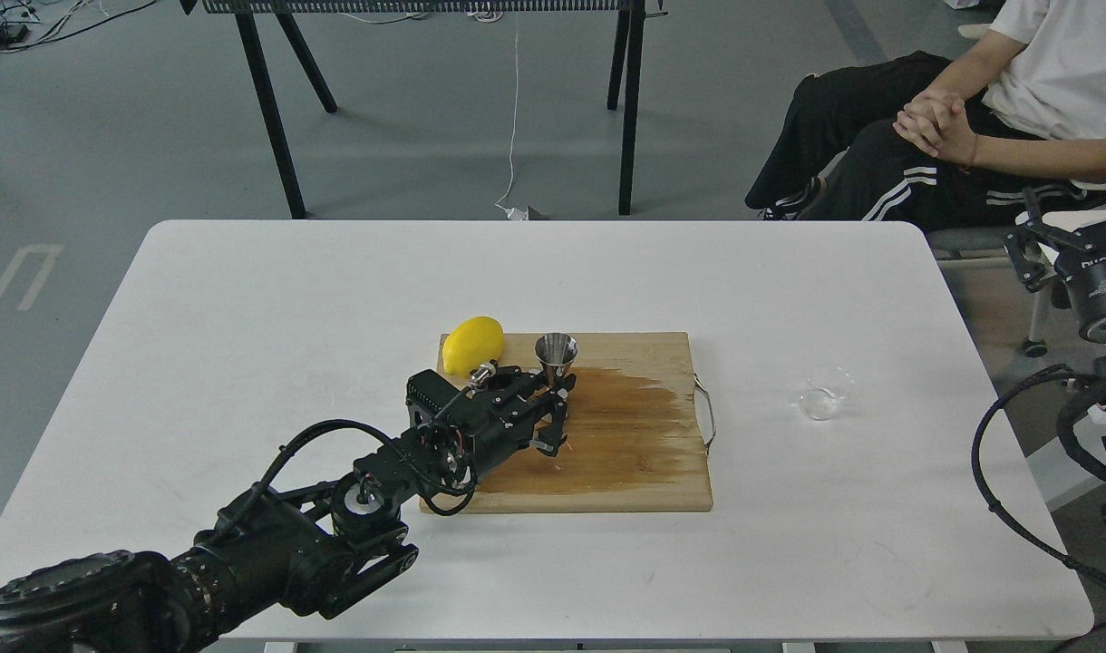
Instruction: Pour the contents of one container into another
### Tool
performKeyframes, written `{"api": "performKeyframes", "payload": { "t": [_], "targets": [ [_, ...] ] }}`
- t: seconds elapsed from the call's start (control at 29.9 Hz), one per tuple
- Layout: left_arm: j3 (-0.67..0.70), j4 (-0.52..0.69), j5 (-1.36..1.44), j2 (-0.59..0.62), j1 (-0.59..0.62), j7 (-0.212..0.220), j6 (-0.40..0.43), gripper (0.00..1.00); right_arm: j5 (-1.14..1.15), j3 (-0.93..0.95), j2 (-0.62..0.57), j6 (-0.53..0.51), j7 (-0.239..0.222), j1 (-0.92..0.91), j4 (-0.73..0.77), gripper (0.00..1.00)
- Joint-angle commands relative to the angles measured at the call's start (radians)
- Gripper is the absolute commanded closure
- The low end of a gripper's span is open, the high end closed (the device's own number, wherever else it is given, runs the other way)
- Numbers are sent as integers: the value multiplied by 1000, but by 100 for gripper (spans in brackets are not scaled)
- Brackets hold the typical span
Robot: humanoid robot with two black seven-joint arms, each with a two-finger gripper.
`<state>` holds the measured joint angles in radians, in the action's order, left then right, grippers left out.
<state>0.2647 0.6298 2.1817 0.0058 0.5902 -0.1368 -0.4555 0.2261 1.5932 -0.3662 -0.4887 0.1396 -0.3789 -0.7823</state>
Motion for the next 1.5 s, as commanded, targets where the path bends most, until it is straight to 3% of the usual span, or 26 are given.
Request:
{"api": "performKeyframes", "payload": {
  "t": [0.0, 0.13, 0.23, 0.43, 0.53, 0.73, 1.0, 1.1, 1.27, 1.47],
  "targets": [
    [1, 7, 0, 0, -3, 0, -2, 81, 1, 1, 0, 0, 0, 0, 2, 0],
    [1, 8, 0, -6, -33, 12, -2, 74, 1, 1, 0, 0, 0, 2, 2, 0],
    [2, 10, 0, -6, -35, 35, -2, 52, -1, 1, 0, 0, 0, 3, 2, 0],
    [4, 28, 0, 3, -30, 46, -5, 44, -1, 2, 0, 0, 0, 9, 0, 0],
    [4, 59, 0, 13, -30, 45, -9, 34, -1, 1, 0, 0, 0, 9, 0, 0],
    [-2, 93, 0, 49, -43, 32, -33, 29, -1, 2, 0, 0, 0, 9, 2, 0],
    [-4, 151, 0, 189, -87, 29, -33, 24, -1, 4, -2, 0, 0, 11, 3, 0],
    [7, 241, 0, 268, -128, 3, -33, 21, 1, 1, -7, 0, -1, 12, 2, 0],
    [42, 462, 0, 428, -188, -58, -33, 15, 2, -15, -115, 0, 0, 17, 21, 0],
    [56, 583, -119, 528, -182, -145, -33, 13, -1, -13, -168, 0, -2, 57, 41, 0]
  ]
}}
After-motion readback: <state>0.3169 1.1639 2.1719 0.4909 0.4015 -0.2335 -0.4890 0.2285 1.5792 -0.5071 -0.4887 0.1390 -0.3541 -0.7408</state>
